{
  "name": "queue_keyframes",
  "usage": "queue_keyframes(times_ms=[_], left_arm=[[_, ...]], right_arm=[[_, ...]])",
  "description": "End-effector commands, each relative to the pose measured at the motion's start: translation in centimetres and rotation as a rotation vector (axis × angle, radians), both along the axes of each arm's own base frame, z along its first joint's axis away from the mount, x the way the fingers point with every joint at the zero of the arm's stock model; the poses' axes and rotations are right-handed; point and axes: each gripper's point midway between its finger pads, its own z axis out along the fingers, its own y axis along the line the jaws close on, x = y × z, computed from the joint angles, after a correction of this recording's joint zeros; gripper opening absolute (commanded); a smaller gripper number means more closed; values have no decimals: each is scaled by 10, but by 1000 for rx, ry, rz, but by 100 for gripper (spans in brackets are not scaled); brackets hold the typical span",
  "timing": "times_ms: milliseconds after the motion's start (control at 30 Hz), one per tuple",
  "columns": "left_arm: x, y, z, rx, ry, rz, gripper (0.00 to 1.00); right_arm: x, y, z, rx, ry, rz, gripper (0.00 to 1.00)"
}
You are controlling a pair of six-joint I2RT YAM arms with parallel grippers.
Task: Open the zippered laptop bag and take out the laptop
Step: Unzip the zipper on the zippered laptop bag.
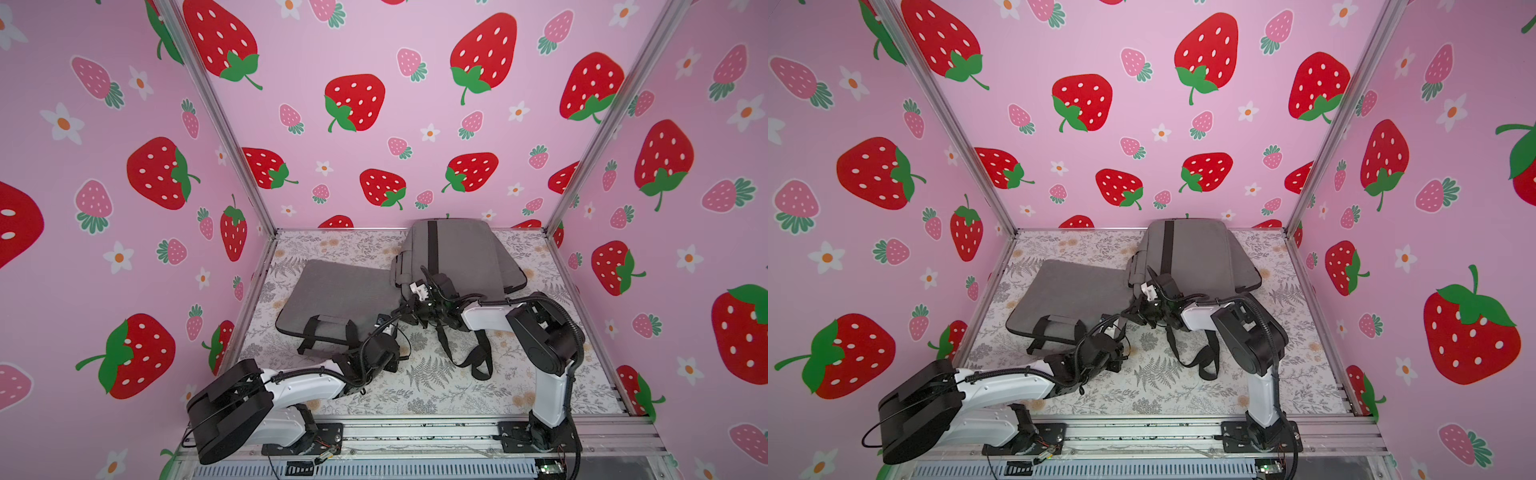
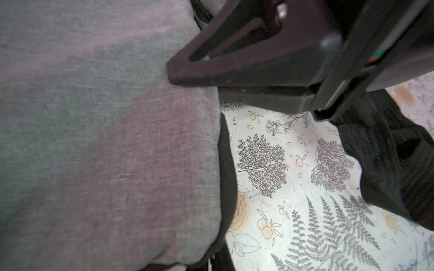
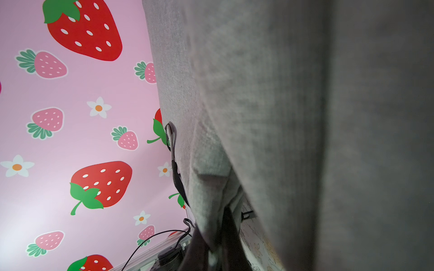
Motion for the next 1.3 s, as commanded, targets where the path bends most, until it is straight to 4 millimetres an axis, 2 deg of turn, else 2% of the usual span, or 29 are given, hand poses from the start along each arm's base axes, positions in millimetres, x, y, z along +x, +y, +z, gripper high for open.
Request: queue_keyframes(times_ms=[0, 167, 267, 467, 667, 1033, 1133, 1267], left_arm=[[3, 7, 11, -8, -34, 22, 0], [-8, 15, 7, -10, 20, 46, 0], [-15, 33, -3, 41, 67, 106, 0], [-23, 71, -2, 140, 121, 238, 0], [-25, 97, -2, 183, 167, 337, 0], [-21, 126, -19, 179, 293, 458, 0], [-21, 140, -16, 196, 310, 525, 0], [-18, 164, -3, 212, 298, 624, 0]], right_arm=[[26, -4, 15, 27, -35, -75, 0], [34, -10, 13, 19, -40, -104, 0], [39, -15, 13, 16, -47, -118, 0], [44, -25, 19, 6, -79, -128, 0], [47, -27, 30, 12, -116, -110, 0], [37, -30, 61, 46, -200, -27, 0], [34, -31, 65, 45, -218, -10, 0], [29, -31, 66, 44, -235, 27, 0]])
